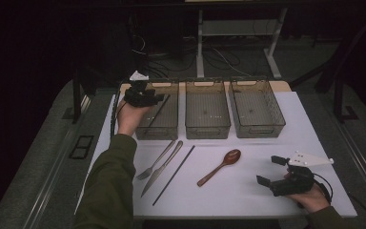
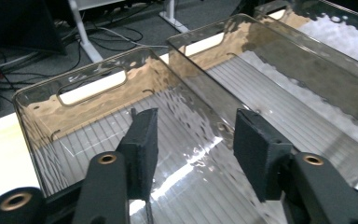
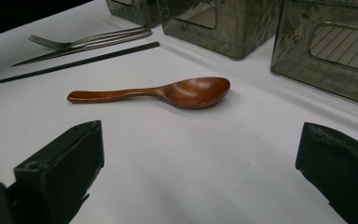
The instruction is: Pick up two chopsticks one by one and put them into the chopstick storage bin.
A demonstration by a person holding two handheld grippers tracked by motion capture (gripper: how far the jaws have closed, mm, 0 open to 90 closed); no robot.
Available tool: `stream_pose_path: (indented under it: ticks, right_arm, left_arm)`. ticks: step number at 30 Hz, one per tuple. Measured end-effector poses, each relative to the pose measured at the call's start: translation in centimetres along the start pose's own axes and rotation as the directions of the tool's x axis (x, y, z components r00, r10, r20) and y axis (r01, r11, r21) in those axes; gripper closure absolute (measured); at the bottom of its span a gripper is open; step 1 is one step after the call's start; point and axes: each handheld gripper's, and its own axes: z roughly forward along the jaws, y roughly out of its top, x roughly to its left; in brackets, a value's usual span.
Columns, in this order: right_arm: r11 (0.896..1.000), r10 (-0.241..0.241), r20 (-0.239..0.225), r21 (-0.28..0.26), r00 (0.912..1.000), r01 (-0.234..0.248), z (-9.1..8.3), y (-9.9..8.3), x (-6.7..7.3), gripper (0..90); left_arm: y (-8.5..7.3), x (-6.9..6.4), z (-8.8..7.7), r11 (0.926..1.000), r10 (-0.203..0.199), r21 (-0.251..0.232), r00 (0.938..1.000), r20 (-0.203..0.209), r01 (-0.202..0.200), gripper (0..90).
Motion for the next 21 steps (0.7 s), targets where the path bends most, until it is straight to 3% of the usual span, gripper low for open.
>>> stream_pose_path:
  ticks: [2,6,16,21]
  right_arm:
    - [1.0,0.0,0.001,0.001,1.0,0.0,0.0,0.0,0.0,0.3]
    - [1.0,-0.002,0.005,0.002,1.0,0.002,0.0,0.0,0.0,0.3]
    - [1.0,-0.018,0.0,0.002,0.9998,0.018,0.2,0.0,0.1,0.2]
    - [1.0,-0.029,-0.001,0.012,0.9996,0.029,0.3,-0.1,0.2,0.2]
  left_arm:
    - [0.0,-0.3,-0.4,1.0,-0.001,0.001,0.9994,0.034,0.001,44.4]
    - [-0.4,-1.4,-1.2,0.9997,0.009,-0.022,0.9983,0.058,-0.007,39.5]
    - [-2.0,-3.9,-3.0,0.9982,0.059,0.003,0.993,0.102,-0.059,30.2]
    - [-2.7,-5.1,-3.8,0.9981,0.061,-0.009,0.9919,0.111,-0.061,28.1]
